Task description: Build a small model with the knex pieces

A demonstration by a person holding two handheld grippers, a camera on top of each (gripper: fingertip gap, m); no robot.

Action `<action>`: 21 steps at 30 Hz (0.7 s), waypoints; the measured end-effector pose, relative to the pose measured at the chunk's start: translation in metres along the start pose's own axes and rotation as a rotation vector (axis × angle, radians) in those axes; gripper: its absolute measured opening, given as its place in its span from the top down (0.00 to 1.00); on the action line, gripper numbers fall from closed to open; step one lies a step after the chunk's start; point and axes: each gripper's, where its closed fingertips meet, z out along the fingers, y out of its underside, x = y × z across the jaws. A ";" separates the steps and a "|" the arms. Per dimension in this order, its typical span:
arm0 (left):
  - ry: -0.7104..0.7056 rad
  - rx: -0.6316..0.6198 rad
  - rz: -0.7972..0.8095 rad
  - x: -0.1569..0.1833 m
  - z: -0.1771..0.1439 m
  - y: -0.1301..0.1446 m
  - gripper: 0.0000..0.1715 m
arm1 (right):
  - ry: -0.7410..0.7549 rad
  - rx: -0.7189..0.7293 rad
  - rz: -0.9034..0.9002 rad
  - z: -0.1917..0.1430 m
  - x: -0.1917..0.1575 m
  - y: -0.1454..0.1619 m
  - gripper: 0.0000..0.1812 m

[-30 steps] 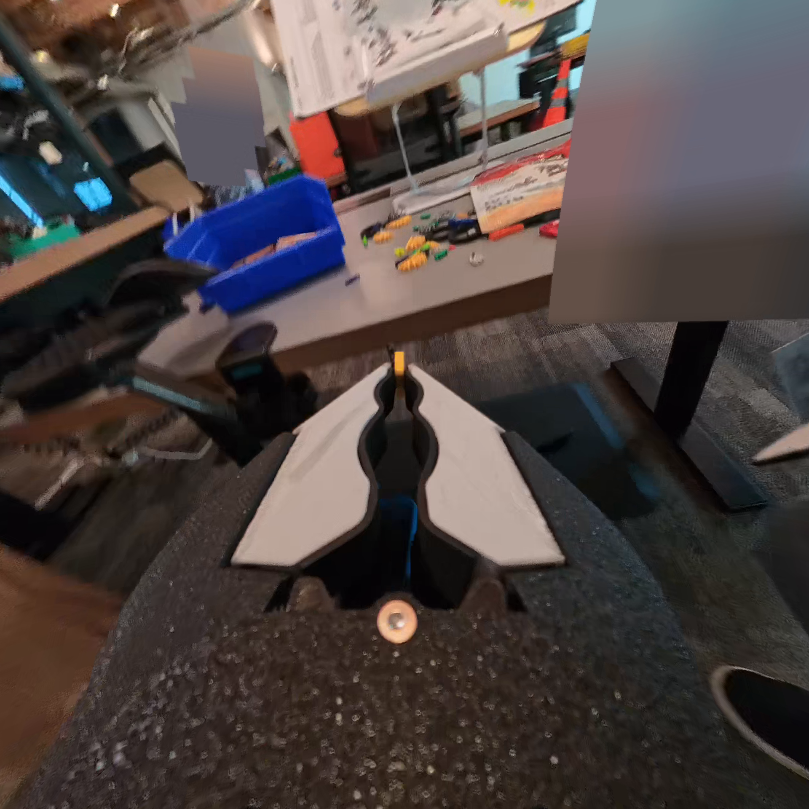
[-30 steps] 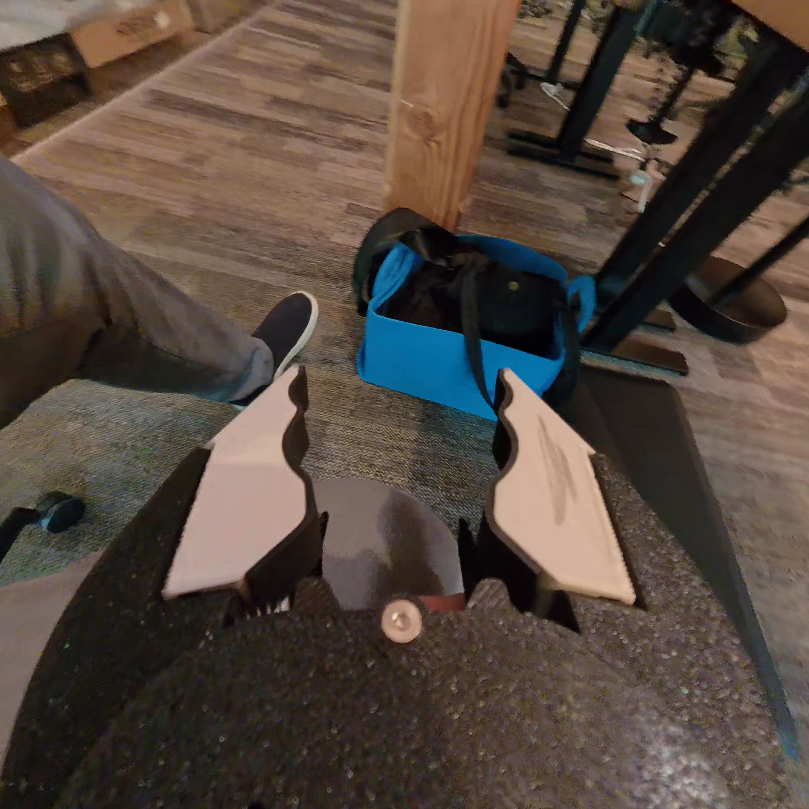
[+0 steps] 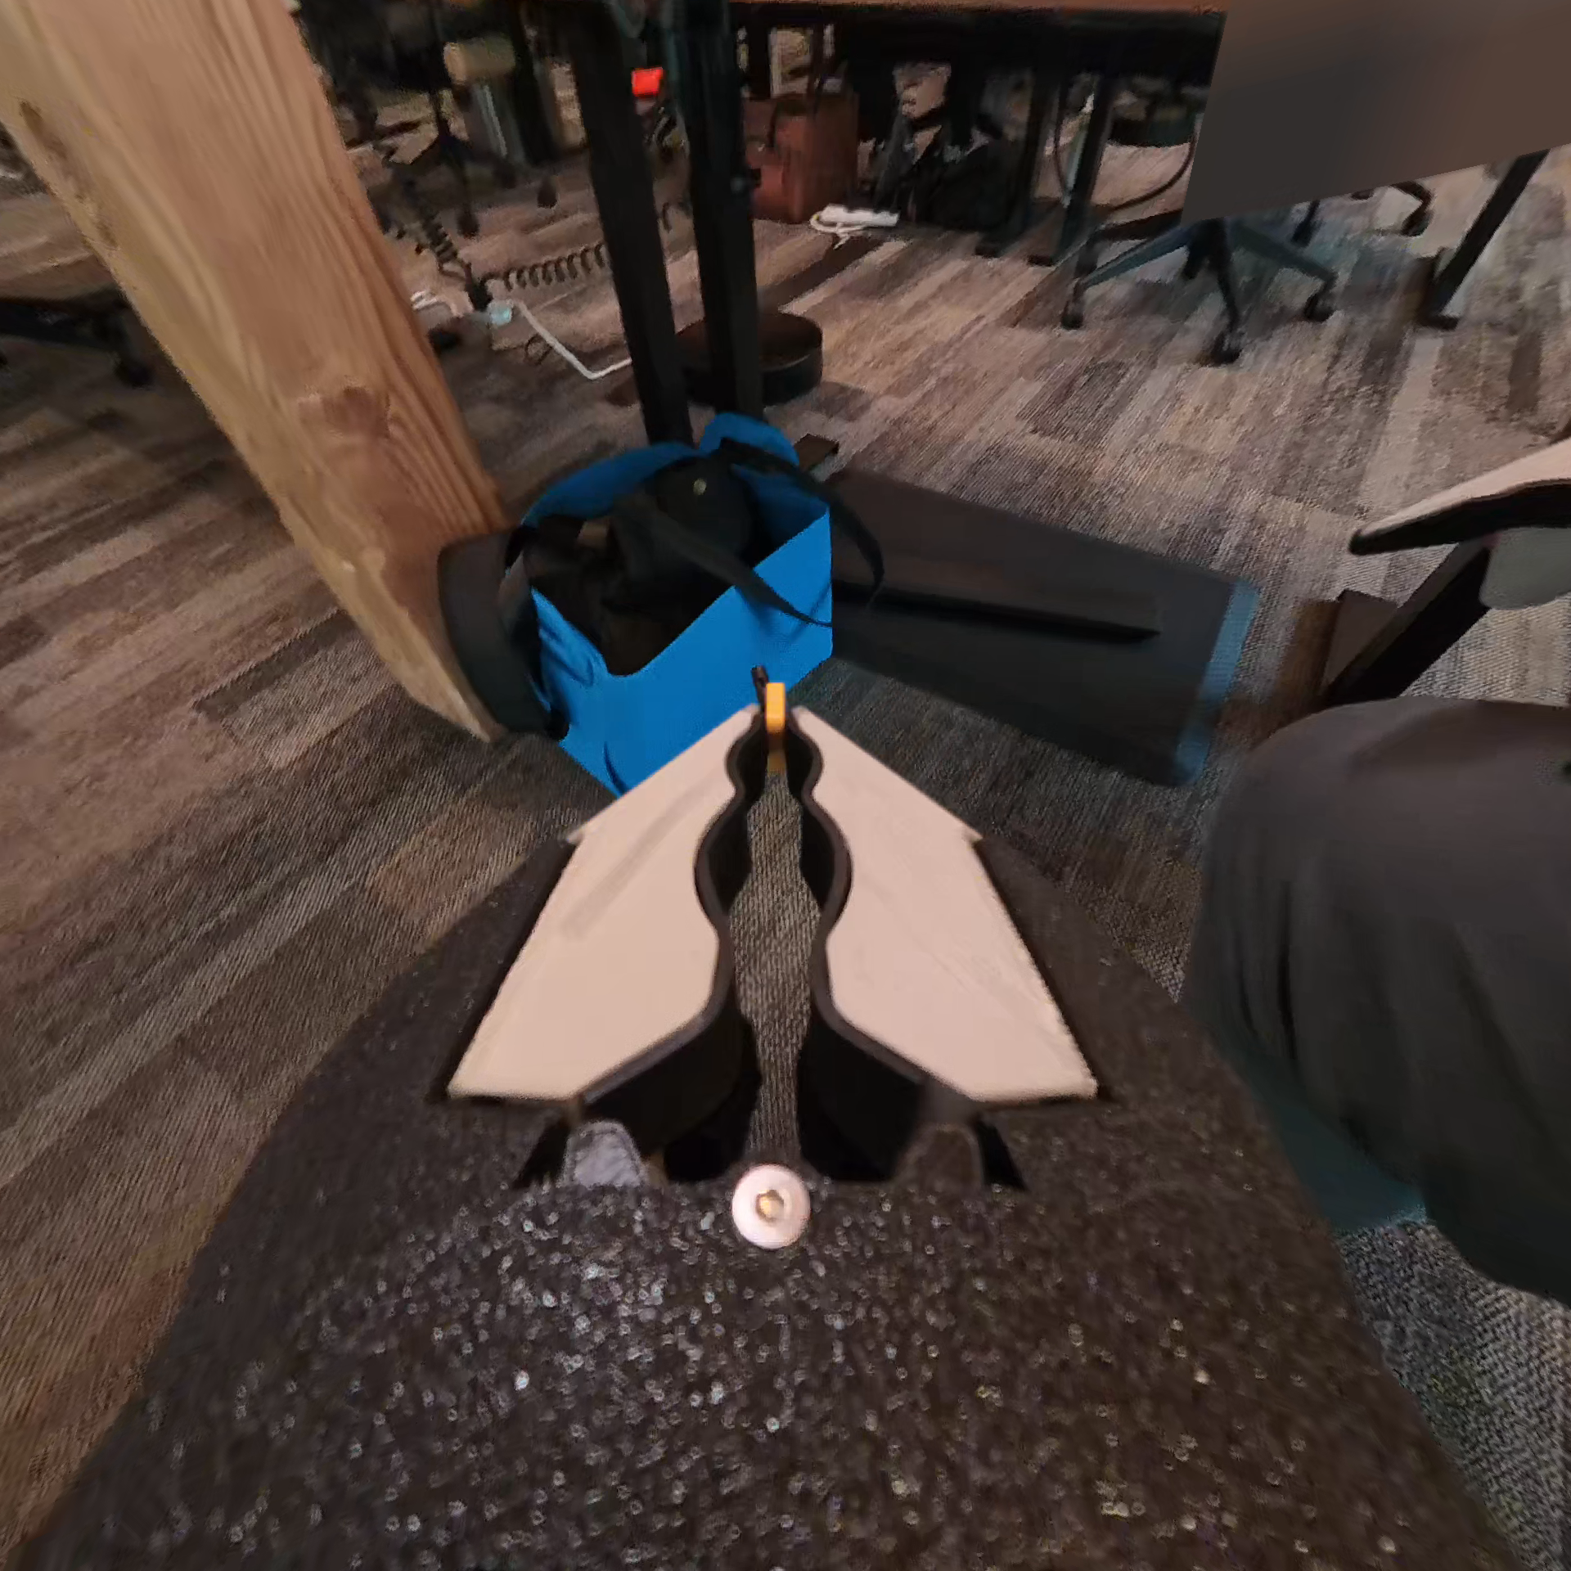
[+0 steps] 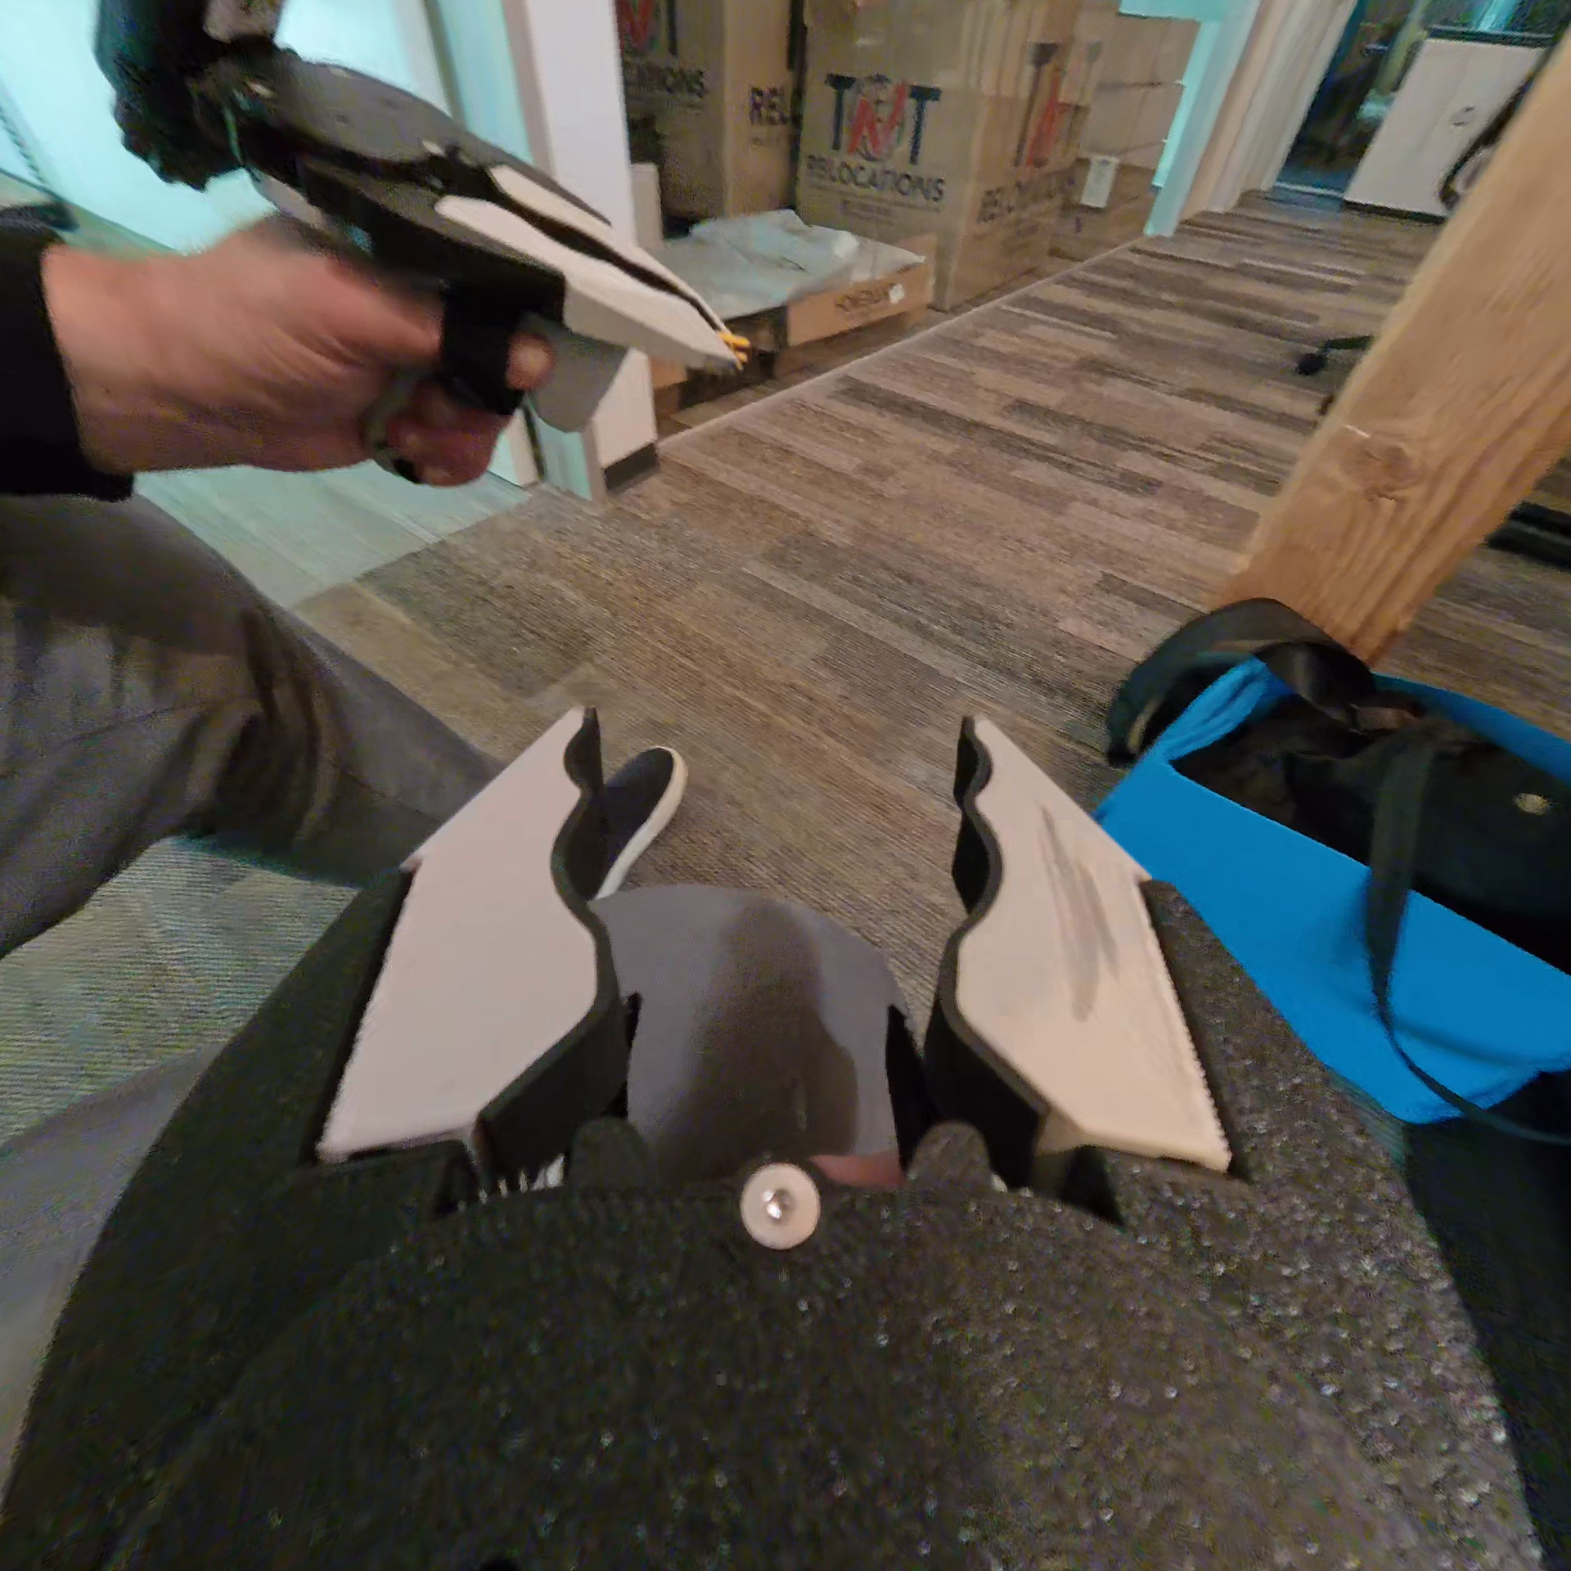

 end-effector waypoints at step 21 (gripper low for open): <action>-0.095 0.009 -0.090 0.099 -0.141 0.064 0.99 | -0.104 -0.036 -0.075 -0.077 -0.149 0.015 0.55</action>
